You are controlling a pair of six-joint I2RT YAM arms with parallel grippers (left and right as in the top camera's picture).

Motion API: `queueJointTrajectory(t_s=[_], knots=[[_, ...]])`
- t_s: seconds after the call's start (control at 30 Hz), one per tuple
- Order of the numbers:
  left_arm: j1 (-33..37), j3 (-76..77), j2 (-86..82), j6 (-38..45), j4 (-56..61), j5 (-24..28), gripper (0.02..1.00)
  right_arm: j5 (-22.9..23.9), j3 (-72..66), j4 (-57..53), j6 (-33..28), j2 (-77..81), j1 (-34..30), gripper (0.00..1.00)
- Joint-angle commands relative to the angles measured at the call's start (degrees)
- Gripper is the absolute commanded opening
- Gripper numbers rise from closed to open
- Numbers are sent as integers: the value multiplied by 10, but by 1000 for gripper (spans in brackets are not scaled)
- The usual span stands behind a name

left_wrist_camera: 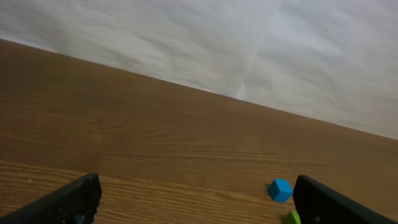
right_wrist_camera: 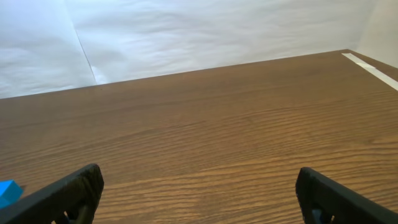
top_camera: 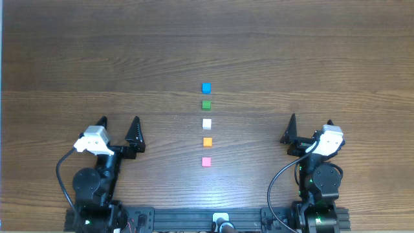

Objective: Stack Cubes

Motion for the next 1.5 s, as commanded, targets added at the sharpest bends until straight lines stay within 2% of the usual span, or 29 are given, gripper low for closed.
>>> queueJointTrajectory(t_s=[0.03,1.27,1.5], knots=[[1,-3,-4,8,-2,4,1000,8,-3,-1,-3,-6,-4,991],[1,-3,-4,8,-2,4,1000,8,-3,-1,-3,-6,-4,991],[1,-3,-4,8,-2,-12,1000,8,-3,-1,-3,-6,-4,991]])
